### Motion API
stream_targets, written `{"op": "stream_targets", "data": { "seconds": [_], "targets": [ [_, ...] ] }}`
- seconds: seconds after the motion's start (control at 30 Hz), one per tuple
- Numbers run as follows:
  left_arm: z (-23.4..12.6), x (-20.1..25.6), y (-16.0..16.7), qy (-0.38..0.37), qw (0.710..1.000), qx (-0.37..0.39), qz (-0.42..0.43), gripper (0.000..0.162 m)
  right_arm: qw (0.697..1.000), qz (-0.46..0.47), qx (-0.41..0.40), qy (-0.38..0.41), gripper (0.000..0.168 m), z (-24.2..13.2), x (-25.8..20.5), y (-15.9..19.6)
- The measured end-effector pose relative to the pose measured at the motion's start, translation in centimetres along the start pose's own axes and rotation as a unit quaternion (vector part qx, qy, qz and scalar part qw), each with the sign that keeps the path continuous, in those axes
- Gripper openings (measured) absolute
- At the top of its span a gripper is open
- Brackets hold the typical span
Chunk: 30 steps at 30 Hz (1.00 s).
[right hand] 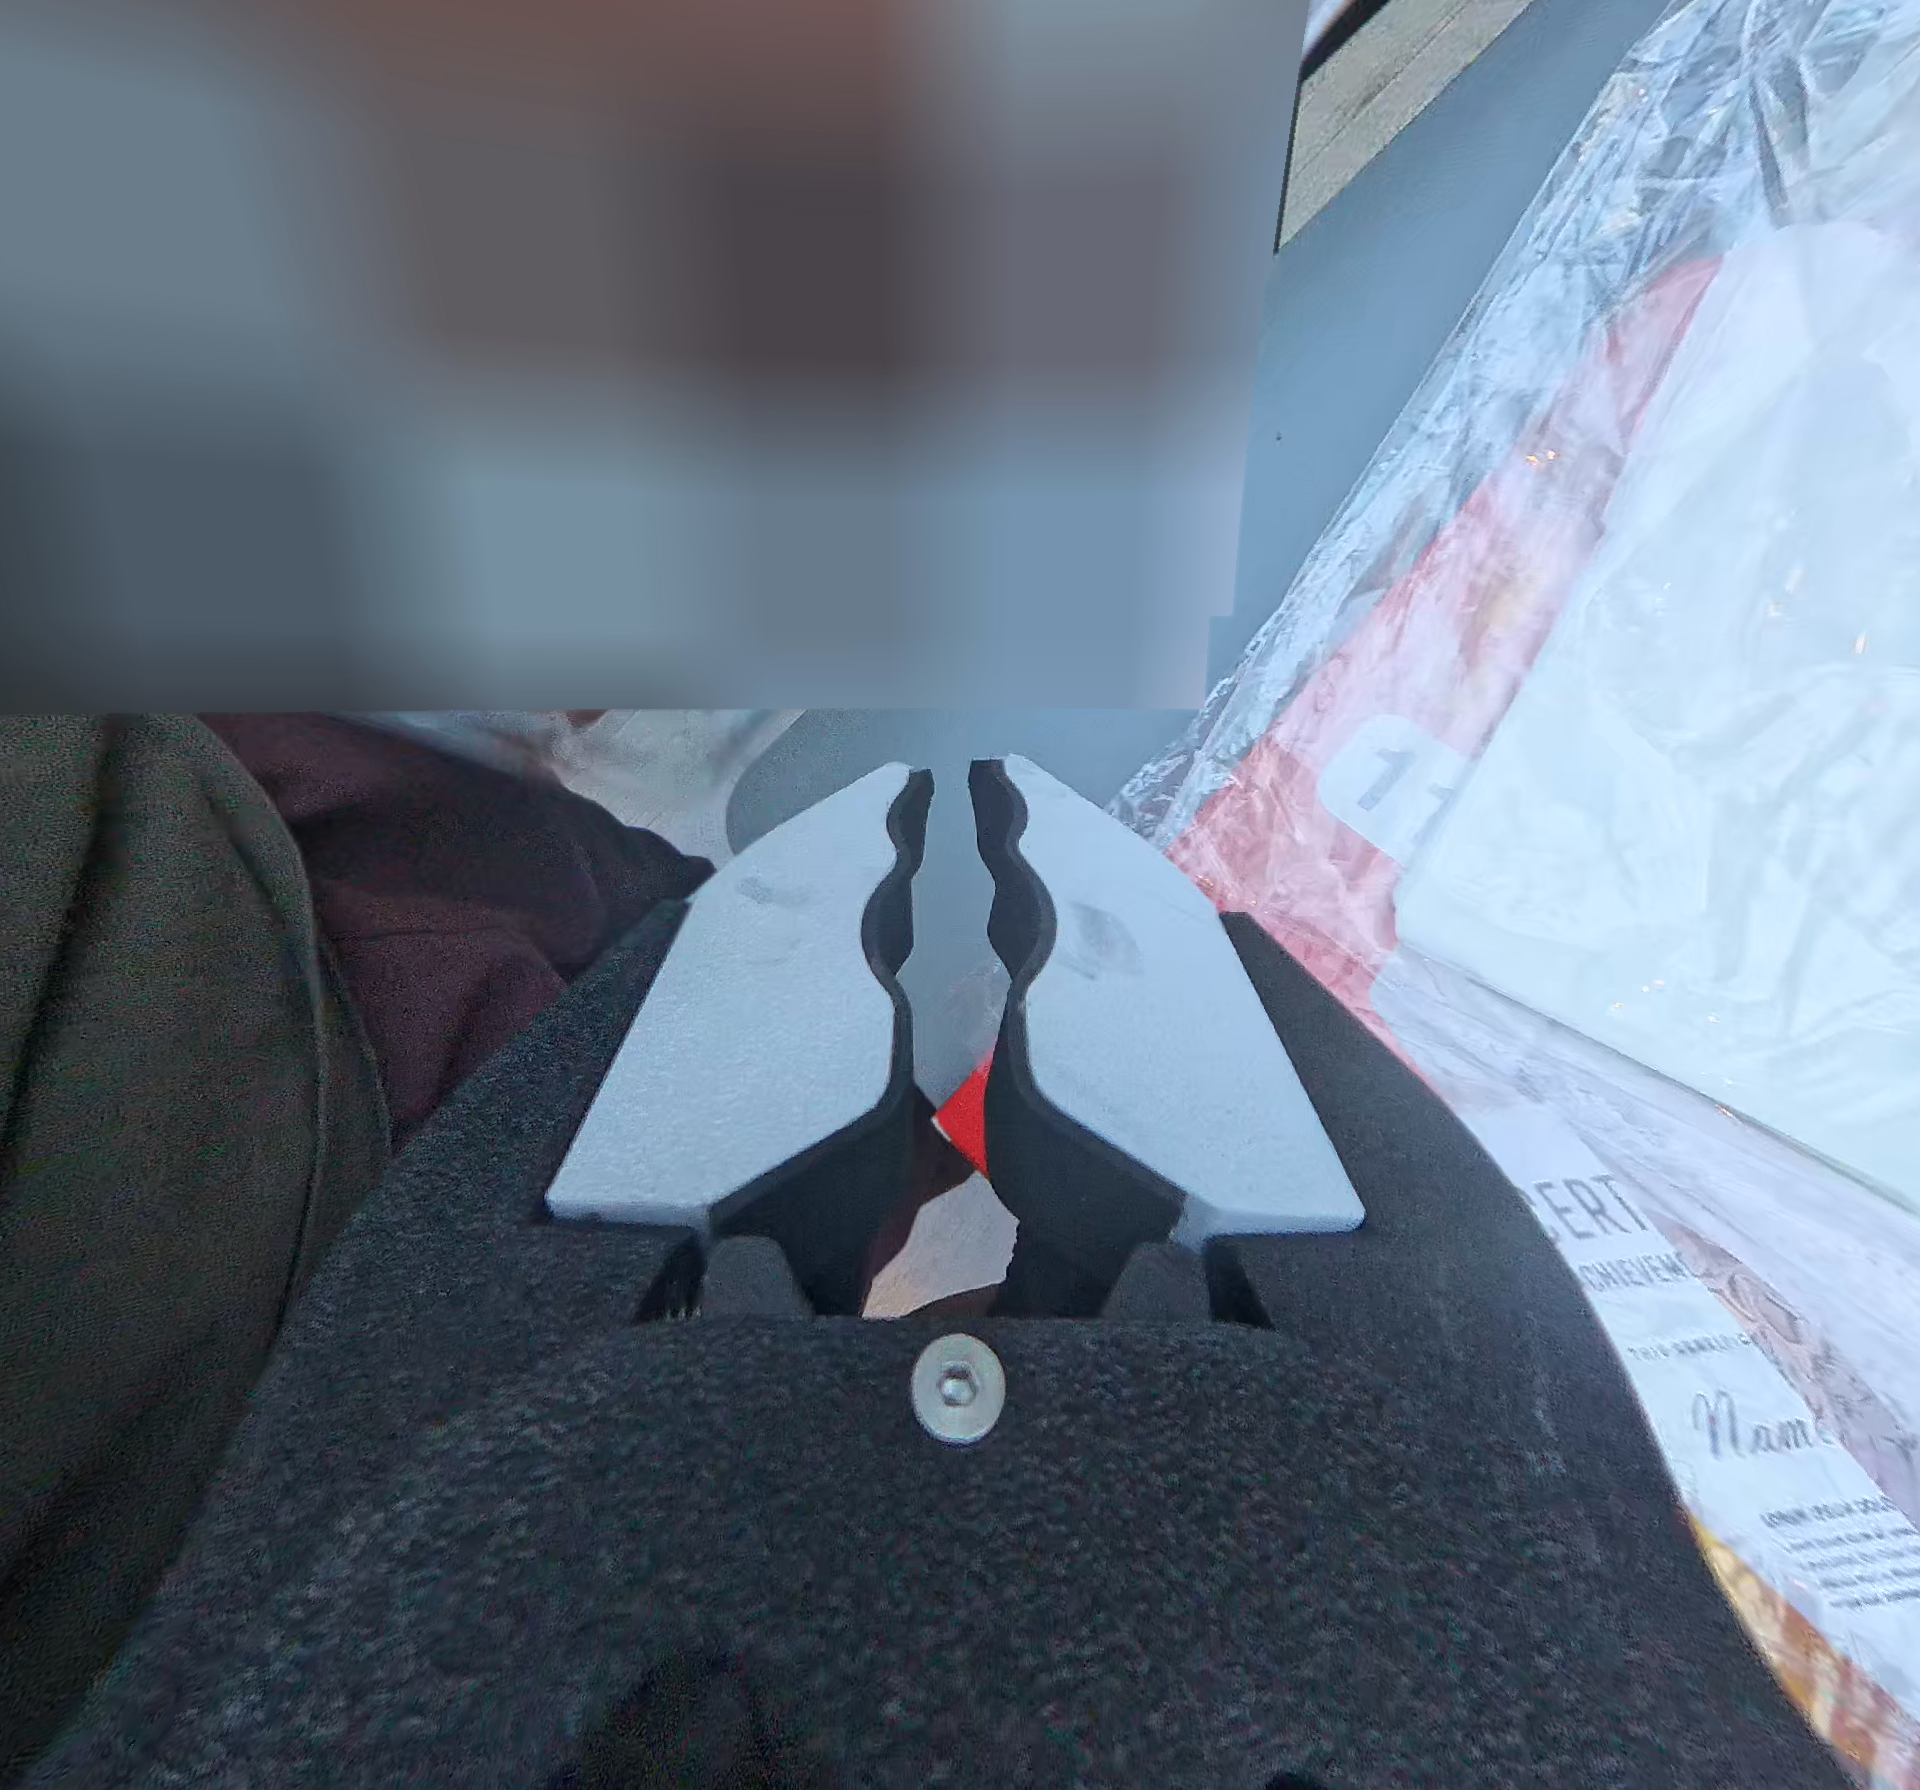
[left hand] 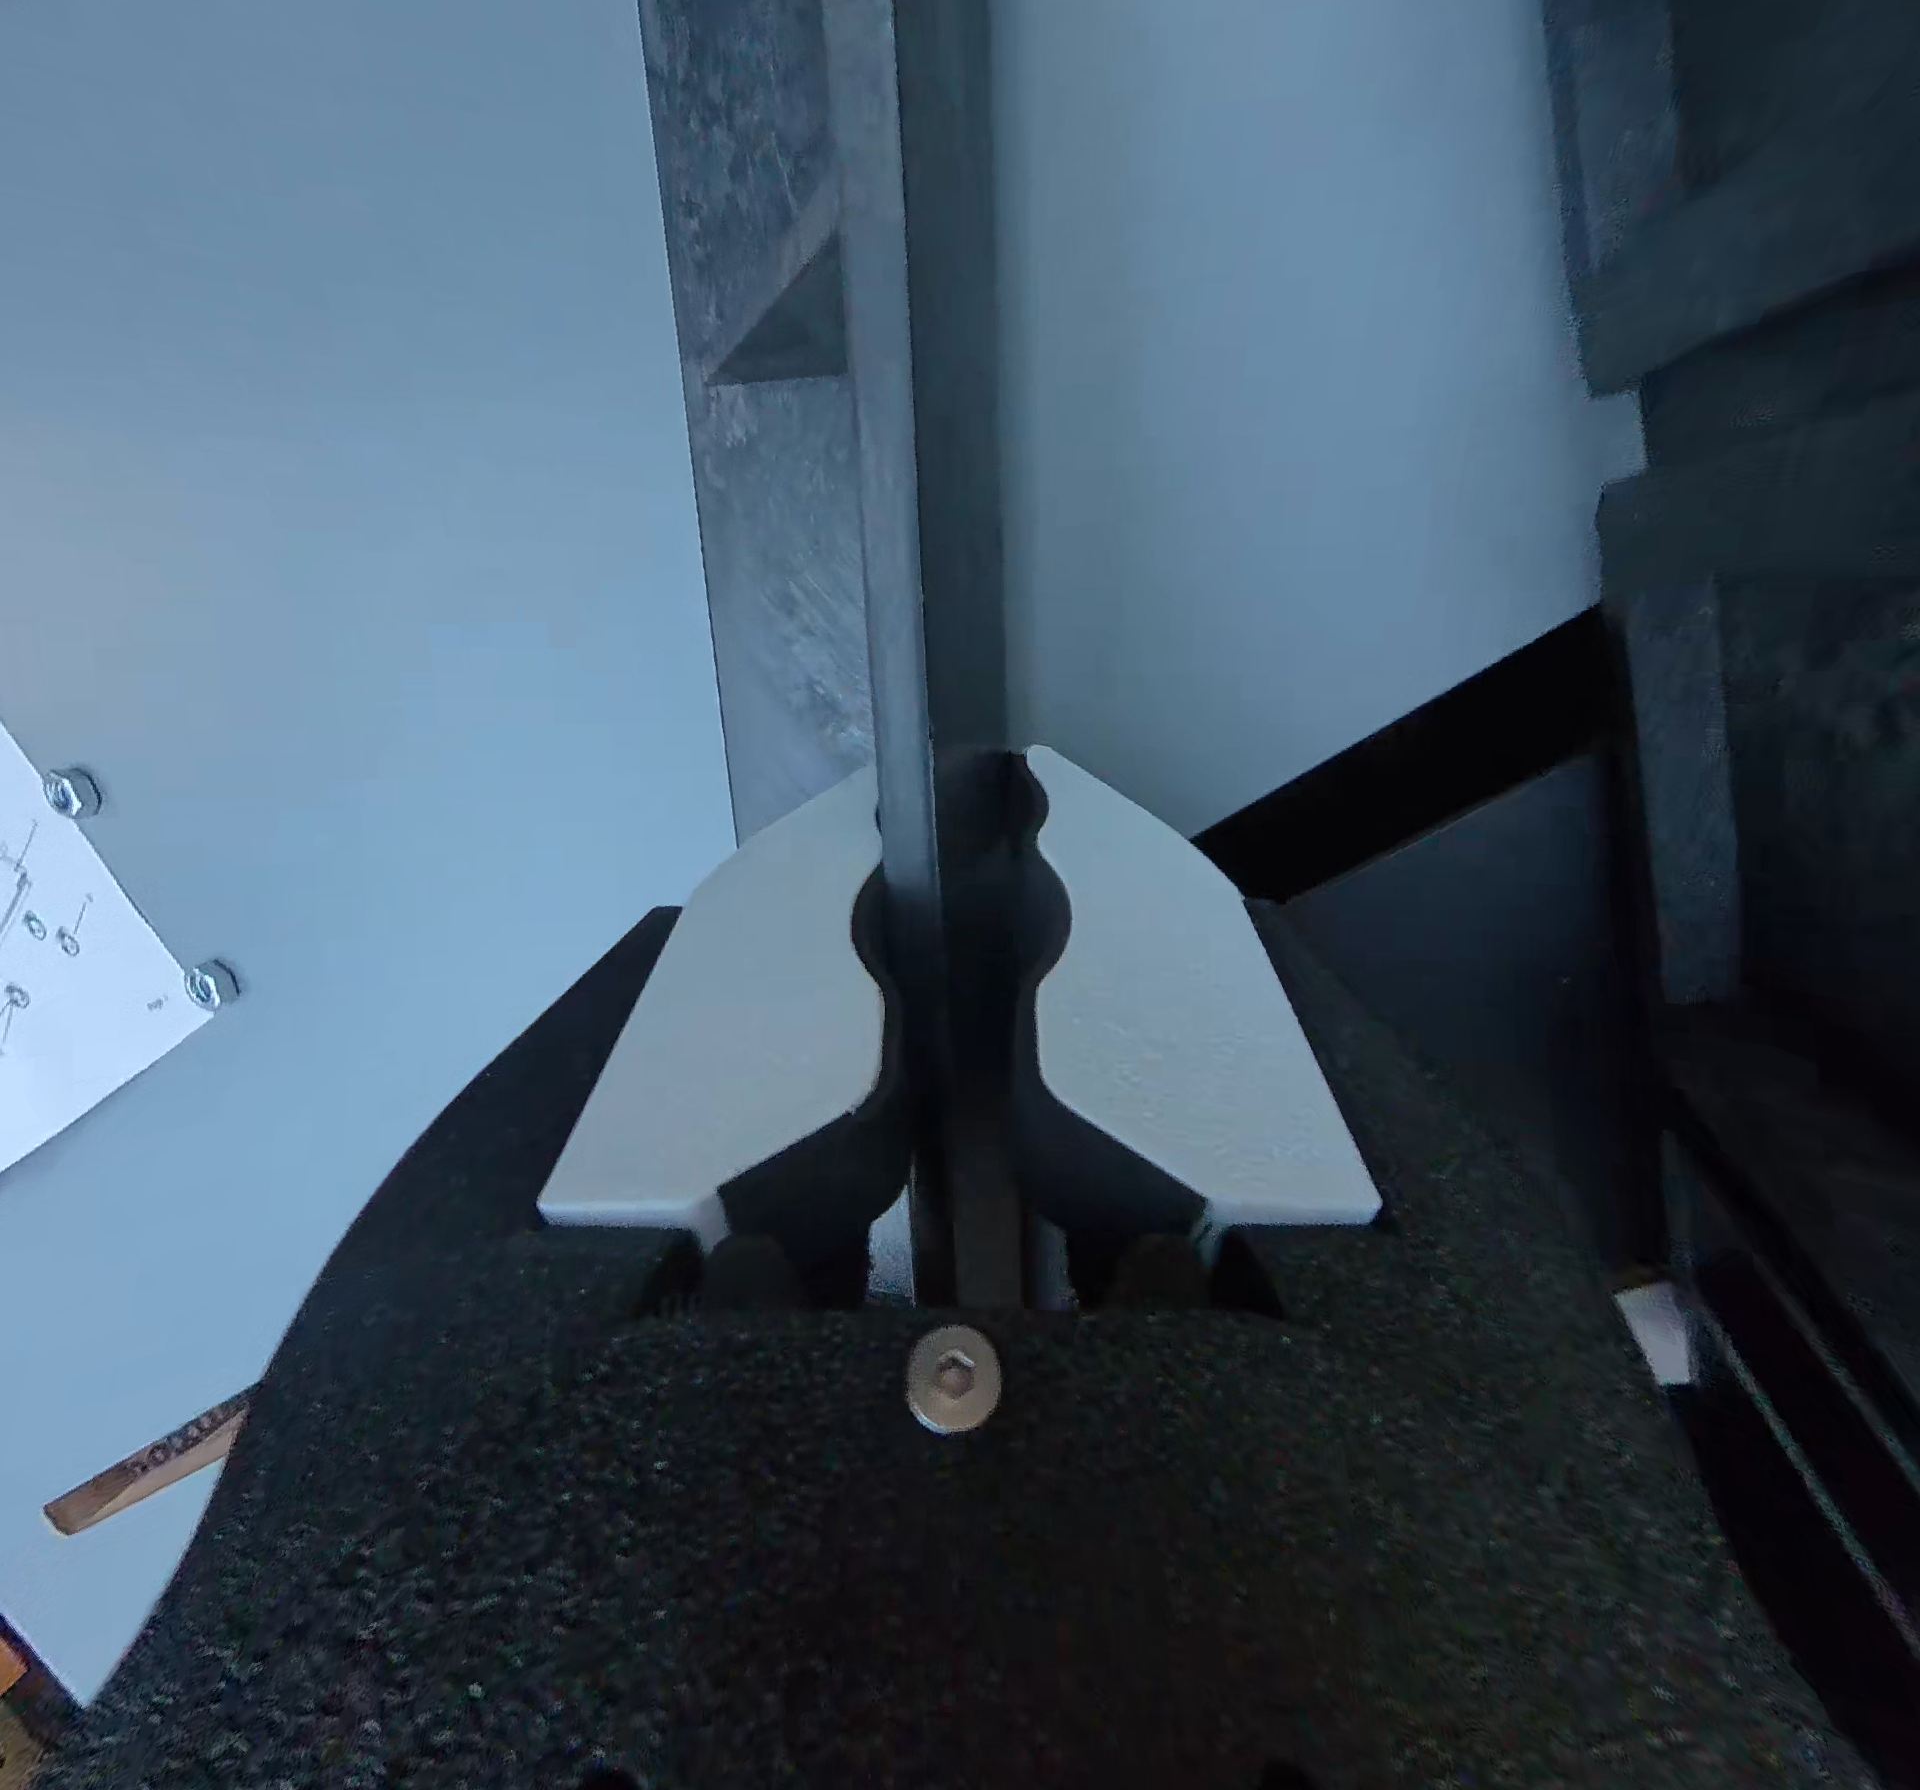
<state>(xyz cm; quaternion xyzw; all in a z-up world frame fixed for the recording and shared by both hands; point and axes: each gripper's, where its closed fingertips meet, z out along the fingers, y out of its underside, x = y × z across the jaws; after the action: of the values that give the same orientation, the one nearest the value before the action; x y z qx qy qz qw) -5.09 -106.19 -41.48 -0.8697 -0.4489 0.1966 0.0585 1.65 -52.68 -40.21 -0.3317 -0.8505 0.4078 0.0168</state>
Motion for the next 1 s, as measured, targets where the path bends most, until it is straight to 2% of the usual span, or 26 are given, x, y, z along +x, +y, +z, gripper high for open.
{"op": "stream_targets", "data": {
  "seconds": [0.2,0.43,0.53,0.6,0.8,1.0],
  "targets": [
    [-0.7,-0.8,3.0,-0.006,1.000,-0.011,-0.012,0.019,1.000,-0.011,-0.009,-0.010,0.012,0.0,1.1,-0.1],
    [-0.7,-1.1,3.3,-0.044,0.999,-0.012,-0.022,0.023,0.999,-0.038,-0.016,-0.018,0.012,0.9,1.3,-1.3],
    [-0.9,-0.8,3.9,-0.080,0.996,-0.029,-0.010,0.048,0.998,-0.065,-0.013,-0.022,0.012,1.2,1.1,-2.3],
    [-1.6,-0.8,3.8,-0.112,0.993,-0.021,-0.032,0.056,0.996,-0.085,-0.010,-0.020,0.013,1.3,1.1,-3.0],
    [-6.9,-0.8,2.4,-0.188,0.973,0.068,-0.119,0.054,0.992,-0.128,0.017,-0.009,0.014,0.8,1.5,-6.4],
    [-10.7,2.6,2.6,-0.115,0.978,0.124,-0.120,0.045,0.969,-0.238,0.037,0.055,0.016,0.5,3.0,-13.2]
  ]
}}
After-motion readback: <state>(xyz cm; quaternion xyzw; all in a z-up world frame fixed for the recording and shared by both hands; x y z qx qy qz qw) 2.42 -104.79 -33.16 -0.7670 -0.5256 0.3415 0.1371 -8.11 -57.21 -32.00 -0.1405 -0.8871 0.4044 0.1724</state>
